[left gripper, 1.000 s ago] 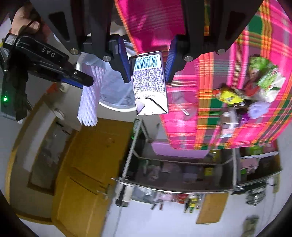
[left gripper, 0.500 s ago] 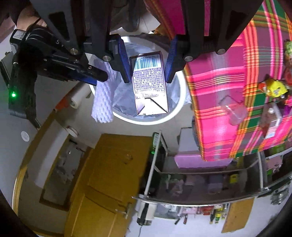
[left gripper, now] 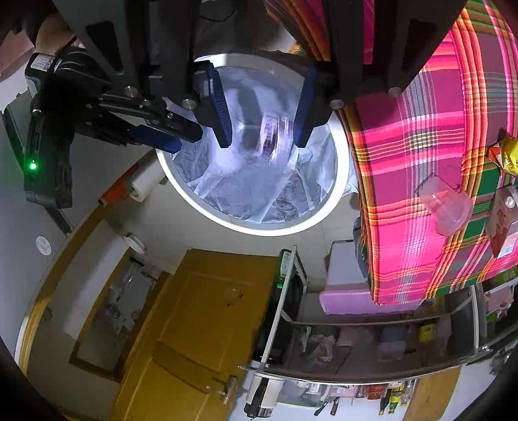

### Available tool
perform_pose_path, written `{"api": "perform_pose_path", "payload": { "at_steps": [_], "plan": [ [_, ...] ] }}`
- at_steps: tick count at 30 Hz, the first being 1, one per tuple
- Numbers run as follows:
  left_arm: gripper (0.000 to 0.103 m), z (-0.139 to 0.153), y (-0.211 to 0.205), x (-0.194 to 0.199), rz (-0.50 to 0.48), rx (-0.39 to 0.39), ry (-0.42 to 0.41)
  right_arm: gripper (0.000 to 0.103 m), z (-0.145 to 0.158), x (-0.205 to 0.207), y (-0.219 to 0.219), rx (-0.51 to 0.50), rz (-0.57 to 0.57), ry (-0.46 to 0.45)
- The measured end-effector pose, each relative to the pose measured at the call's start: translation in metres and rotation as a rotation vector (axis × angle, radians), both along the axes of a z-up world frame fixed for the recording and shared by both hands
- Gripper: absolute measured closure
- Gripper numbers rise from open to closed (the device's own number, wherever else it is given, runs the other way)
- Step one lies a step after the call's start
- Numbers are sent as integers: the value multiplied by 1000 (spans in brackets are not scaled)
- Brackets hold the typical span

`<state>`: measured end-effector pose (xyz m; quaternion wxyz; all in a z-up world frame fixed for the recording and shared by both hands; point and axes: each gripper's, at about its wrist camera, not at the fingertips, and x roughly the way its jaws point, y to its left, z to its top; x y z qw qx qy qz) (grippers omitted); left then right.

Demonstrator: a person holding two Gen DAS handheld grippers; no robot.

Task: Collect trash
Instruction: 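Carry both items over the bin and open both grippers to drop them, then grasp the clear plastic cup with the right gripper while the left gripper grasps the green snack bag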

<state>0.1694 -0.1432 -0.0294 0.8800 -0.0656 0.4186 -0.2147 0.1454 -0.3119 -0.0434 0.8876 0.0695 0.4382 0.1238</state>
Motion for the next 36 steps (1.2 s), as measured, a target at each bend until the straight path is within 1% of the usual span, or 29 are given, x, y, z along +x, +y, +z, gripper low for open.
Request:
{"api": "perform_pose_path", "payload": {
  "at_steps": [7, 13, 18, 19, 21, 27, 34, 36],
  "plan": [
    [64, 8, 12, -8, 25, -19, -28, 62, 13, -14, 4, 24, 7, -36],
    [64, 19, 30, -28, 70, 8, -75, 62, 29, -29, 20, 46, 51, -72],
    [64, 25, 52, -50, 122, 33, -106, 62, 35, -37, 42, 66, 116, -88],
    [64, 26, 59, -56, 138, 38, -112, 60, 36, -39, 48, 68, 133, -88],
    [64, 27, 70, -64, 163, 44, -121, 54, 37, -42, 60, 72, 165, -93],
    [64, 30, 106, -85, 249, 60, -137, 52, 41, -45, 96, 68, 249, -106],
    [64, 33, 148, -102, 359, 85, -161, 51, 43, -39, 126, 49, 308, -118],
    [64, 34, 158, -103, 385, 92, -165, 48, 44, -35, 133, 38, 324, -122]
  ]
}}
